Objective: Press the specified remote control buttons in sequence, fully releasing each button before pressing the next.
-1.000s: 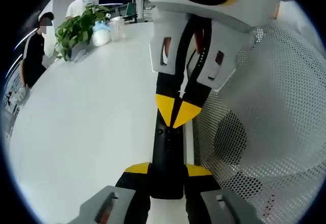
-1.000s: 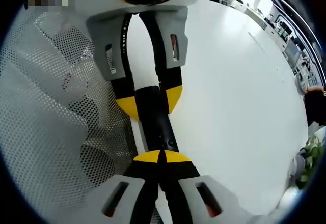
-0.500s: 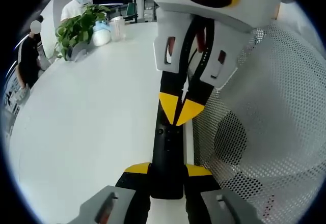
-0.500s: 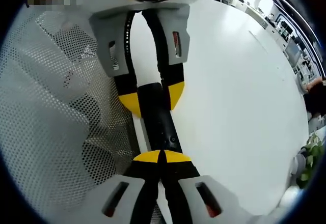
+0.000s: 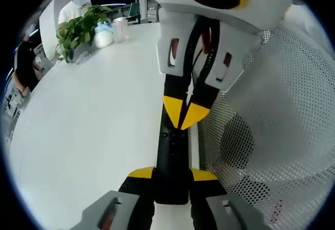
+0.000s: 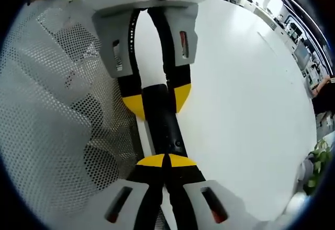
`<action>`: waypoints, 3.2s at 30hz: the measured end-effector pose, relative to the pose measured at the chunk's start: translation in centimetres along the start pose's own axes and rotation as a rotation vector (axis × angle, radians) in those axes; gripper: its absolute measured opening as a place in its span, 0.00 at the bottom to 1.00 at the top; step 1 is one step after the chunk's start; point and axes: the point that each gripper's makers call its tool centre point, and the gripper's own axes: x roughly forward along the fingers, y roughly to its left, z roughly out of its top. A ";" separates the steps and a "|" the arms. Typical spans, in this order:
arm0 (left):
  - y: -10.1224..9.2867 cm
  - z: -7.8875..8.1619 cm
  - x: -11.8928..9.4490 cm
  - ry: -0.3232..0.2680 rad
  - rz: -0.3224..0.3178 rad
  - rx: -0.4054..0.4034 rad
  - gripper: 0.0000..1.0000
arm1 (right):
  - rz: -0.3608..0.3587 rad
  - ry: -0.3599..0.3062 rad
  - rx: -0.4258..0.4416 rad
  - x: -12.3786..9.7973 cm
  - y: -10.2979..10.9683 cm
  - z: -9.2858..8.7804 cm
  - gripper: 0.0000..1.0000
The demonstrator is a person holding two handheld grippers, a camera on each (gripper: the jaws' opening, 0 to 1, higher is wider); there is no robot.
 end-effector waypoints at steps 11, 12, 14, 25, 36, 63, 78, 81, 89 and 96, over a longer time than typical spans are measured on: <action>0.0 0.0 0.0 0.000 0.001 -0.006 0.24 | 0.010 -0.018 0.033 -0.1 0.0 0.0 0.00; 0.0 0.0 0.0 -0.001 0.000 -0.007 0.24 | 0.008 -0.016 0.029 -0.1 0.0 -0.1 0.00; 0.0 0.0 0.0 -0.003 0.000 -0.009 0.24 | 0.003 -0.006 0.017 -0.2 0.0 -0.2 0.00; 0.0 0.0 0.0 -0.004 -0.003 -0.007 0.24 | -0.021 0.034 0.004 -0.3 -0.5 -1.0 0.00; 0.0 0.1 0.0 -0.003 -0.003 -0.003 0.24 | -0.022 0.041 -0.005 -0.3 -0.5 -1.0 0.00; 0.0 0.1 0.0 -0.002 -0.004 -0.005 0.24 | -0.019 0.030 0.012 -0.4 -0.5 -1.2 0.00; 0.0 0.2 0.0 -0.006 -0.007 -0.005 0.24 | -0.027 0.055 0.003 -0.6 -0.5 -1.7 0.00; 0.0 0.2 0.0 -0.007 -0.007 -0.005 0.24 | -0.025 0.054 0.009 -0.6 -0.6 -1.7 0.00; -0.1 0.1 0.0 -0.007 -0.008 -0.004 0.24 | -0.030 0.065 -0.005 -0.5 -0.5 -1.7 0.00; -0.1 0.1 0.0 -0.005 -0.008 -0.001 0.24 | -0.018 0.055 0.028 -0.5 -0.6 -1.7 0.00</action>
